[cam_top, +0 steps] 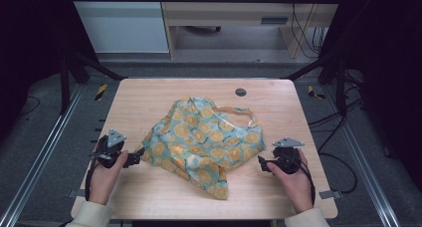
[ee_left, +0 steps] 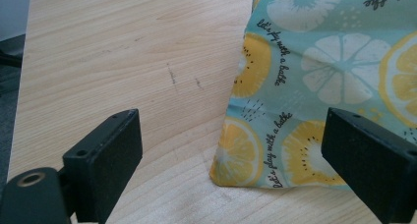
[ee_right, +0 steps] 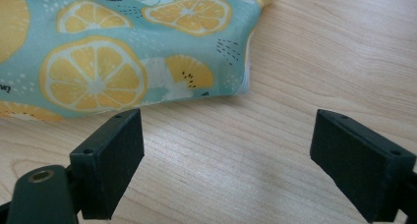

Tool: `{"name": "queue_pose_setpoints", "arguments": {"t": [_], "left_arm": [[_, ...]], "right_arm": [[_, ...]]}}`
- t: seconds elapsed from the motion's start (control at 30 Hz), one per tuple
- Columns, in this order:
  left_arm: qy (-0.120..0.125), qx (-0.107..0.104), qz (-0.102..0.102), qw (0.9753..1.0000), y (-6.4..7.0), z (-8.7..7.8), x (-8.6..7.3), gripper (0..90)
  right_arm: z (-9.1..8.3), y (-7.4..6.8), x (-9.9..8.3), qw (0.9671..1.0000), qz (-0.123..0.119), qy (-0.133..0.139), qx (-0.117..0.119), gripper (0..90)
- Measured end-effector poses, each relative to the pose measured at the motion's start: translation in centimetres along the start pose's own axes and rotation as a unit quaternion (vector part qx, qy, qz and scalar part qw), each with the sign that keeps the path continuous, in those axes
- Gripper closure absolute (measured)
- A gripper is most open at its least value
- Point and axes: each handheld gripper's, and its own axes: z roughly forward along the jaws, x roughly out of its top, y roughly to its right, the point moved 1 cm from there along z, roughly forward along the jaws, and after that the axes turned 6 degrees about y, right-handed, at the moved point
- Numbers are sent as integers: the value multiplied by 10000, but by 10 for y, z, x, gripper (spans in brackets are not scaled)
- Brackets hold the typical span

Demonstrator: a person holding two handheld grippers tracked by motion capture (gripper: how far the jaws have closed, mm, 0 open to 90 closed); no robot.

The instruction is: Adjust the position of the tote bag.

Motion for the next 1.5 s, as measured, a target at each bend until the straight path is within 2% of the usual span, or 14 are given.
{"name": "queue_pose_setpoints", "arguments": {"t": [0.13,0.27,0.37,0.4,0.53,0.67,0.73,0.87,0.9,0.97,1.03,1.3,1.4,1.5], "left_arm": [[-12,-6,5,10000,1,0,0,83],[44,-31,16,10000,3,1,1,83],[23,-39,61,10000,4,2,1,83],[7,-38,49,10000,4,2,0,83],[50,-3,8,10000,3,-1,-1,83],[57,-3,-85,9999,0,-1,-3,84],[77,-18,-125,9999,-1,2,-2,85],[64,-59,-44,10000,-1,1,-2,85],[40,-65,2,10000,1,1,-2,85],[41,-61,24,10000,2,0,-3,85],[28,-19,66,10000,3,-4,-4,84],[-37,90,109,9999,5,-4,-4,84],[-33,105,129,9999,5,-4,-4,84],[-21,89,159,9998,4,-5,-4,84]], "right_arm": [[2,-1,0,9999,87,-61,36,152],[6,-3,5,9999,-81,-62,27,183],[6,-3,11,9999,-96,-40,56,186],[7,-2,22,9999,-140,66,35,198],[10,-1,35,9998,-153,106,79,202],[24,1,53,9992,-295,147,239,230],[43,8,67,9993,-277,109,212,235],[61,14,75,9994,-215,57,263,222],[74,16,78,9992,-270,9,310,205],[82,17,77,9986,-46,16,529,188],[88,15,75,9983,-18,-60,582,169],[91,15,69,9976,196,-174,644,118],[90,15,66,9981,184,-154,559,115],[93,15,63,9980,232,-288,517,116]]}}
